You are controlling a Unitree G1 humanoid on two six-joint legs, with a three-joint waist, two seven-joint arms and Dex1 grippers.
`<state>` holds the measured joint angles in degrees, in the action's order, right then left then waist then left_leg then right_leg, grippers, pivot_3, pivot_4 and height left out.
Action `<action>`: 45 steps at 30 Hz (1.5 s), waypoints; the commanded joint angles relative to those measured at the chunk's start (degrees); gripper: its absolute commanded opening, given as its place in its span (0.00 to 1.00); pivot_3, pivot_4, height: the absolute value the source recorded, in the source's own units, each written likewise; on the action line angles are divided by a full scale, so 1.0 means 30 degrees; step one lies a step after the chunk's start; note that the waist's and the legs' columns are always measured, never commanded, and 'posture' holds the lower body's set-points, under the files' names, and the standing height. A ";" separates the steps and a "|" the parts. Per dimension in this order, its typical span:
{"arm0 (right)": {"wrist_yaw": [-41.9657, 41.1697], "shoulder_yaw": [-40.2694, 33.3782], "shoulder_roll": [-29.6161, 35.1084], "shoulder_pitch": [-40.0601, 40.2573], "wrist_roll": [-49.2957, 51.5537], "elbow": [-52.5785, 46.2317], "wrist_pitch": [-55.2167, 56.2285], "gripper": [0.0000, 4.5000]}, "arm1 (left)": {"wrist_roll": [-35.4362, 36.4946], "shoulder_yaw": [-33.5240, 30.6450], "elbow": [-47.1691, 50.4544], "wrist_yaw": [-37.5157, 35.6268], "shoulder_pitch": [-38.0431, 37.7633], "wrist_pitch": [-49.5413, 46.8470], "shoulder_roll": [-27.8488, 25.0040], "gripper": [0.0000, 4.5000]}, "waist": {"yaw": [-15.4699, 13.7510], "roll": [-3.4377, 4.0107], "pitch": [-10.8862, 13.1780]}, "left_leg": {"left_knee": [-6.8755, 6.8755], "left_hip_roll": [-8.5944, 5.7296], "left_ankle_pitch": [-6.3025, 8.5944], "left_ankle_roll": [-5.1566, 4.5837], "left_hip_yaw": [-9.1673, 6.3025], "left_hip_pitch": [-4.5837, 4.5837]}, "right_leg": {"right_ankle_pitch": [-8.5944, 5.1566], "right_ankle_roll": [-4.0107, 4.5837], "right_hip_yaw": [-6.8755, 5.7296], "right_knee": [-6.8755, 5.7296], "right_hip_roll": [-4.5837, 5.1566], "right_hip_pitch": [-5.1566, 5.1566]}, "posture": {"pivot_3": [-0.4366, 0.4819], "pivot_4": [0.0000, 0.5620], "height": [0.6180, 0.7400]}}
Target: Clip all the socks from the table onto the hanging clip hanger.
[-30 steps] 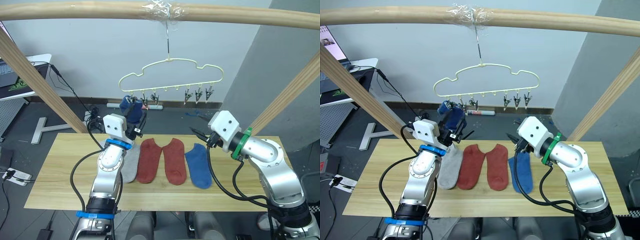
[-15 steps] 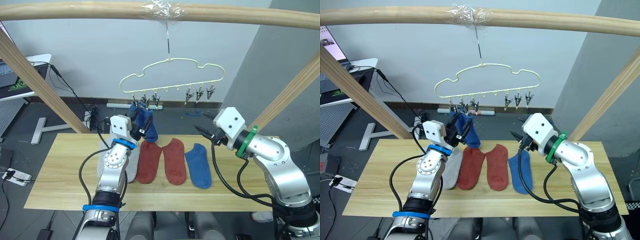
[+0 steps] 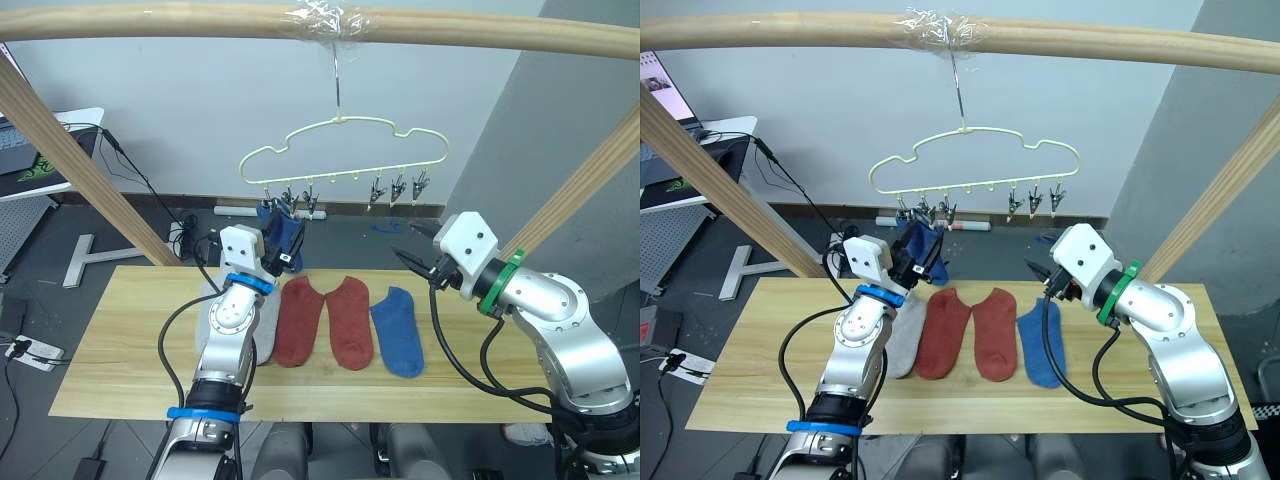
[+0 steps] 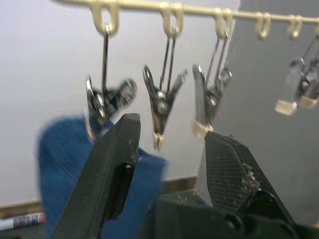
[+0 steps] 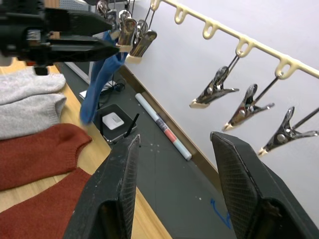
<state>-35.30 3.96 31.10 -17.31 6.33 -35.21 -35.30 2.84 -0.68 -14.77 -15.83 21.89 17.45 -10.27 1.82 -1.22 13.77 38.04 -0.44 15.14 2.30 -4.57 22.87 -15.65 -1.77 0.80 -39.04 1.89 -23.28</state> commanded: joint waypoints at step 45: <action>-0.2222 -0.0581 0.1356 -0.0351 0.3811 -0.0685 0.2087 0.52 | 0.0346 -0.0516 0.0531 0.1651 0.2279 -0.1726 0.0514 0.54 | 0.0006 -0.0008 -0.0010 | 0.0023 0.0005 -0.0006 0.0003 0.0008 0.0001 | 0.0010 -0.0006 0.0009 -0.0007 -0.0074 0.0006 | 0.41 0.34 0.83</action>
<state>-42.17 3.03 34.97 -18.58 17.07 -36.09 -30.50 3.54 -1.74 -15.91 -10.79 28.04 11.80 -8.70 1.83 -1.24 13.74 38.10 -0.43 15.12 2.30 -4.54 22.87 -15.62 -1.79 0.82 -39.07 1.67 -23.26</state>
